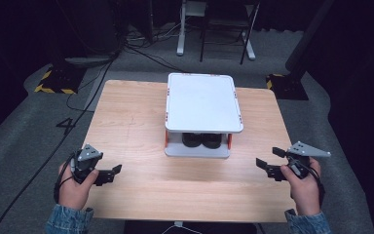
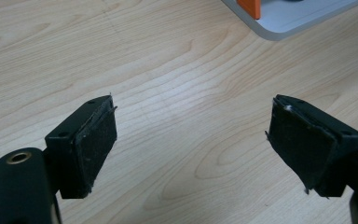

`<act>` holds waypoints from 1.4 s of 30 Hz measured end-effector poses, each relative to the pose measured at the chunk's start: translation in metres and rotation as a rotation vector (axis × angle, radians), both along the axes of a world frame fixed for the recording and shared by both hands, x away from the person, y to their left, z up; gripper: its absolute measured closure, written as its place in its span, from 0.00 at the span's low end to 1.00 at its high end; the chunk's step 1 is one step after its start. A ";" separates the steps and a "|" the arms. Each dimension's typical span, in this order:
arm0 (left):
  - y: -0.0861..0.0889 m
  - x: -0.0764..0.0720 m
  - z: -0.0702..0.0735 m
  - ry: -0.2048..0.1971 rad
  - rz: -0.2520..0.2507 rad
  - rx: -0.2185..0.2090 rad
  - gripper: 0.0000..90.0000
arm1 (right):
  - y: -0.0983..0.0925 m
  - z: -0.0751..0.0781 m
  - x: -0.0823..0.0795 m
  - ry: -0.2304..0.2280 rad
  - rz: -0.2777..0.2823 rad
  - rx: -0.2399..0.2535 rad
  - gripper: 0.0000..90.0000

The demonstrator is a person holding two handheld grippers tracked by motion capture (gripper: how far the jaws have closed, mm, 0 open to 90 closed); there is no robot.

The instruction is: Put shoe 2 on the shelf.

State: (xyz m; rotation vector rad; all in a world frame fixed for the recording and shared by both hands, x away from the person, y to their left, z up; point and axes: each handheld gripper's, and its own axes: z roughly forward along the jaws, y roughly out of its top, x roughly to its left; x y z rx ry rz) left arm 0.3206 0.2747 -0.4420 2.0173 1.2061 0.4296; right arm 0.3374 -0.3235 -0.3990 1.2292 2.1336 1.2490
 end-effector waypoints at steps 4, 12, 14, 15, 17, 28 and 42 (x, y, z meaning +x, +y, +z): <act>0.006 0.001 0.000 0.001 0.010 0.008 0.18 | -0.024 -0.006 -0.002 0.025 -0.073 -0.069 0.17; 0.015 0.005 -0.009 0.026 0.056 0.031 0.18 | -0.061 -0.025 -0.001 0.101 -0.190 -0.090 0.17; 0.016 0.004 -0.011 0.026 0.072 0.048 0.18 | -0.067 -0.031 0.001 0.117 -0.215 -0.099 0.17; 0.016 0.004 -0.011 0.026 0.072 0.048 0.18 | -0.067 -0.031 0.001 0.117 -0.215 -0.099 0.17; 0.017 0.004 -0.014 0.039 0.083 0.055 0.18 | -0.072 -0.037 0.002 0.153 -0.242 -0.120 0.17; 0.021 0.008 -0.025 0.015 0.129 0.066 0.18 | -0.068 -0.081 0.020 0.142 -0.294 -0.035 0.17; 0.017 0.012 -0.037 -0.058 0.187 0.055 0.18 | -0.057 -0.104 0.033 0.120 -0.277 -0.125 0.17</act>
